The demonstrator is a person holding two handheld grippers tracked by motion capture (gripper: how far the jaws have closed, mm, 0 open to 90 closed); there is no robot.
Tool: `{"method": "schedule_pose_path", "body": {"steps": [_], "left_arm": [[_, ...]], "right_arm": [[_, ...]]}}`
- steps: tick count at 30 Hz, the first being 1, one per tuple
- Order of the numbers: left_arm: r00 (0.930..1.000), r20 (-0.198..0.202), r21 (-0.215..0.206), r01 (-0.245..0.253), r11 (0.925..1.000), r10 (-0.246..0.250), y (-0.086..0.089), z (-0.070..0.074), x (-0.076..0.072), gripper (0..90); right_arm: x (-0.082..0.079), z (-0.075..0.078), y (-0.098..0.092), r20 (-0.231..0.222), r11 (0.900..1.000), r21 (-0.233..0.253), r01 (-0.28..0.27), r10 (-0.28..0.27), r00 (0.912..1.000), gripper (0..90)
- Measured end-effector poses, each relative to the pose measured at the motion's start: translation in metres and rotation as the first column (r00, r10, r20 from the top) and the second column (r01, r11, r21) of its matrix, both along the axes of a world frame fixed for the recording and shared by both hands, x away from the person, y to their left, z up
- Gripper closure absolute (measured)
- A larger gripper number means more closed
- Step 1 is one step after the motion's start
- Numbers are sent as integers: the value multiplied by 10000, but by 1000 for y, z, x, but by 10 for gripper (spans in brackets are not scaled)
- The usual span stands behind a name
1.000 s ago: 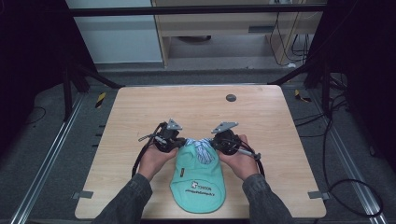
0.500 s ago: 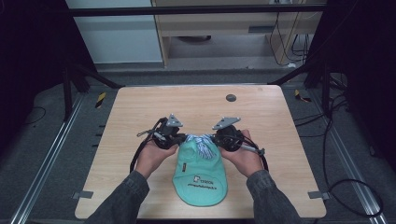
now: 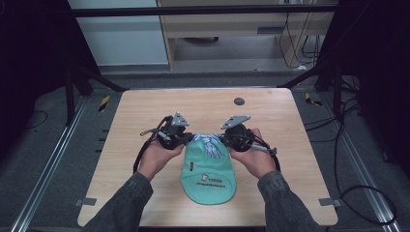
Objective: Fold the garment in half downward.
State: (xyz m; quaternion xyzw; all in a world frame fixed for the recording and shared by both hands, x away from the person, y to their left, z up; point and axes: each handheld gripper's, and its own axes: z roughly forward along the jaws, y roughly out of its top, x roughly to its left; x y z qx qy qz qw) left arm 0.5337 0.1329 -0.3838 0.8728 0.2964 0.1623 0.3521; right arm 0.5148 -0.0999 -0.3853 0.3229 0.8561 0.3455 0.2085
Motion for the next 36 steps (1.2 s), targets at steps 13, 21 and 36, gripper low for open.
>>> {"method": "schedule_pose_path", "body": {"steps": [13, 21, 36], "left_arm": [[9998, 33, -32, 196, 9998, -196, -10, 5, 5, 865], [9998, 151, -103, 155, 9998, -153, -9, 10, 6, 865], [9995, 309, -10, 85, 10000, -84, -6, 18, 12, 865]], "right_arm": [[-2, 4, -11, 15, 10000, 22, 81, -81, 10000, 846], [-1, 9, -11, 129, 10000, 57, 80, -81, 9999, 846], [8, 15, -6, 229, 9999, -15, 110, -110, 9997, 846]]}}
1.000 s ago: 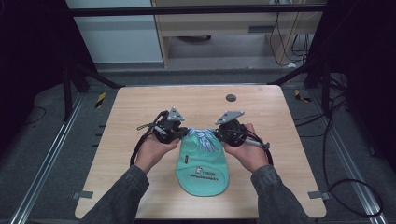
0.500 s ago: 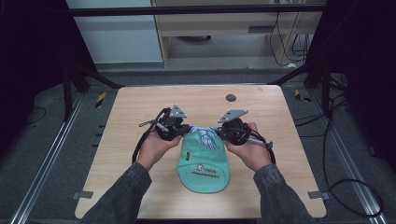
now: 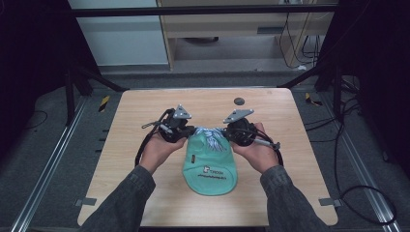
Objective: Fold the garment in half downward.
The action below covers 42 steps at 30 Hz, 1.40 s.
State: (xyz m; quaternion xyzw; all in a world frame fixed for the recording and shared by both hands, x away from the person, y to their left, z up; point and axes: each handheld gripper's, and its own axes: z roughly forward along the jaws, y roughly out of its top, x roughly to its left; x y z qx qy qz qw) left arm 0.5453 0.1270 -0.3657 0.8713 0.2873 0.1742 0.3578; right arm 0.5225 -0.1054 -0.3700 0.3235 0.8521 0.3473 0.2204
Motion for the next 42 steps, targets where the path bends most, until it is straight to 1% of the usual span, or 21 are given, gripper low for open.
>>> {"method": "schedule_pose_path", "body": {"steps": [4, 8, 15, 17, 18, 21, 22, 23, 24, 25, 26, 30, 35, 38, 42], "left_arm": [[10000, 42, -28, -31, 10000, 31, -2, 4, 4, 865], [10000, 23, -23, -49, 10000, 49, -2, 4, 6, 865], [9999, 60, 22, -98, 10000, 97, -2, 4, 9, 865], [9999, 92, 27, -97, 9999, 97, -3, 6, 10, 865], [9999, 130, 12, -82, 10000, 81, -4, 10, 12, 865], [9997, 215, -50, -100, 9999, 101, -6, 12, 12, 865], [9997, 224, 99, -31, 9999, 29, -8, 11, 12, 865], [9997, 224, 99, -31, 9999, 29, -8, 11, 12, 865], [9997, 229, 178, -6, 9998, 1, -11, 8, 11, 865], [9997, 229, 178, -6, 9998, 1, -11, 8, 11, 864], [9997, 234, 198, 3, 9998, -8, -12, 4, 11, 864], [9998, 210, 270, 50, 9996, -56, -15, -1, 9, 864], [9997, 216, 234, 66, 9997, -71, -18, -3, 11, 865], [9996, 241, 237, 117, 9997, -123, -22, -3, 14, 865], [9993, 324, 406, 195, 9990, -208, -27, -1, 13, 865]], "right_arm": [[3, 4, 0, 47, 10000, -47, 77, -77, 10000, 846], [7, 5, -1, 26, 10000, -12, 77, -77, 10000, 846], [11, 6, 1, 28, 9999, -117, 91, -91, 10000, 846], [11, 7, 0, 48, 9998, -159, 116, -116, 9999, 846], [12, 10, 0, 102, 9998, -100, 174, -173, 9998, 846], [13, 12, -2, 142, 9997, -102, 213, -211, 9997, 846], [13, 12, -3, 121, 9996, -137, 246, -244, 9996, 846], [13, 12, -3, 121, 9996, -137, 246, -244, 9996, 846], [12, 9, -4, 86, 9995, -216, 225, -224, 9997, 846], [12, 9, -4, 86, 9995, -216, 225, -224, 9997, 846], [11, 5, -5, 45, 9994, -274, 203, -202, 9998, 846], [10, -1, -8, -46, 9993, -285, 253, -254, 9997, 846], [9, -3, -10, -49, 9992, -255, 317, -318, 9995, 844], [8, -1, -14, -15, 9988, -217, 430, -431, 9991, 843], [11, -3, -18, -16, 9985, -203, 513, -513, 9987, 844]]}}
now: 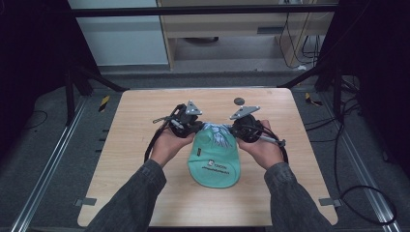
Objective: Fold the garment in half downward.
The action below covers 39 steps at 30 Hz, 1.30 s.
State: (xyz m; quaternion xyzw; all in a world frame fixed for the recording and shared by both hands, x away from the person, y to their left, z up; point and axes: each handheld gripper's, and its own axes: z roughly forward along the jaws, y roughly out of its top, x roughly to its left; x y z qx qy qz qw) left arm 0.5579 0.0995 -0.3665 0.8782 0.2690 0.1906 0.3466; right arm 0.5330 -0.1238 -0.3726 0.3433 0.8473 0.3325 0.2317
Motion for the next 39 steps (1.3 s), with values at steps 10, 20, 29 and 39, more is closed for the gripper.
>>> {"method": "schedule_pose_path", "body": {"steps": [10, 20, 29, 39], "left_arm": [[9999, 79, 75, 99, 9999, -100, 3, -8, -13, 864], [10000, -5, 98, 60, 9999, -60, 7, -15, -11, 864], [9998, 220, -48, 35, 10000, -34, 0, -2, -2, 863], [9992, 232, 115, 319, 9994, -322, -1, -14, -18, 863]], "right_arm": [[-8, -11, 0, -48, 9998, -22, -187, 187, 9998, 844], [-12, -18, 4, -107, 9995, -54, -324, 324, 9994, 844], [-12, -4, 0, 169, 9998, -8, -210, 210, 9996, 844], [-23, -20, -2, 89, 9995, -134, -302, 303, 9995, 845]]}}
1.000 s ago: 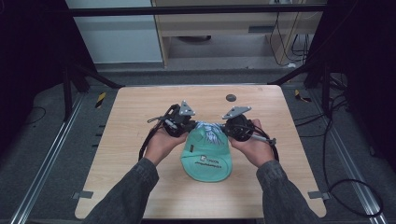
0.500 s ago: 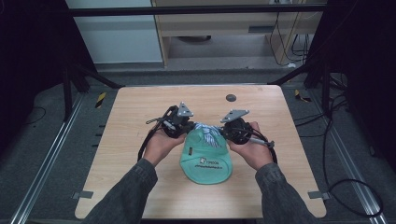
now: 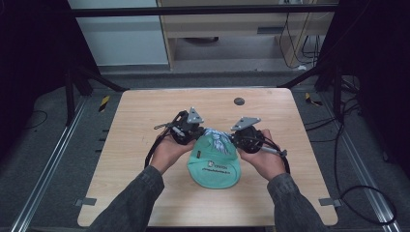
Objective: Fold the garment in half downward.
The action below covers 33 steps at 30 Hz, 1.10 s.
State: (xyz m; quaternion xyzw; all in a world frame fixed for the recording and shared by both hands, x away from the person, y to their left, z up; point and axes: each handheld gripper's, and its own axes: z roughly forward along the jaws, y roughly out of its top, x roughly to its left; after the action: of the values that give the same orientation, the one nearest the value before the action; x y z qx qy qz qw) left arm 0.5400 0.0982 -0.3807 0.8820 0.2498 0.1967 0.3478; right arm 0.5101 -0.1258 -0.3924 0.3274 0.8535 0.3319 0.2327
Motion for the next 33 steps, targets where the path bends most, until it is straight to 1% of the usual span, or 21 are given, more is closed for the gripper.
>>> {"method": "schedule_pose_path", "body": {"steps": [3, 4, 7, 8, 9, 12, 13, 18, 21, 28, 33], "left_arm": [[10000, 9, -62, 27, 10000, -27, 2, -5, -7, 862], [10000, 9, -62, 27, 10000, -27, 2, -5, -7, 862], [9999, -118, -168, -3, 9999, 1, 6, -10, -13, 862], [9999, -118, -168, -3, 9999, 1, 6, -10, -13, 862], [9999, -114, -148, 27, 9999, -29, 7, -13, -16, 862], [9999, -127, -125, 18, 9999, -19, 8, -14, -19, 862], [9999, -168, -249, -4, 9997, -1, 10, -17, -22, 862], [9997, -224, -210, 41, 9998, -46, 13, -21, -28, 862], [9995, -318, -373, 28, 9993, -40, 15, -24, -33, 862], [9992, -395, -431, 72, 9990, -89, 17, -29, -38, 863], [9986, -508, -419, 106, 9991, -128, 17, -34, -42, 862]], "right_arm": [[-7, -5, 1, -1, 10000, 17, -80, 80, 10000, 844], [-7, -5, 1, -1, 10000, 17, -80, 80, 10000, 844], [-11, -9, 2, -30, 9998, -2, -189, 189, 9998, 844], [-11, -9, 2, -30, 9998, -2, -189, 189, 9998, 844], [-13, -11, 3, -55, 9997, -68, -223, 222, 9997, 844], [-15, -14, 3, -81, 9996, -16, -265, 265, 9996, 844], [-18, -16, 3, -96, 9996, -9, -293, 293, 9995, 844], [-22, -20, 5, -152, 9992, 25, -394, 394, 9991, 843], [-25, -23, 5, -158, 9988, 51, -487, 487, 9987, 842], [-28, -28, 4, -213, 9985, 39, -552, 552, 9982, 840], [-32, -33, 5, -320, 9972, -8, -741, 741, 9967, 837]]}}
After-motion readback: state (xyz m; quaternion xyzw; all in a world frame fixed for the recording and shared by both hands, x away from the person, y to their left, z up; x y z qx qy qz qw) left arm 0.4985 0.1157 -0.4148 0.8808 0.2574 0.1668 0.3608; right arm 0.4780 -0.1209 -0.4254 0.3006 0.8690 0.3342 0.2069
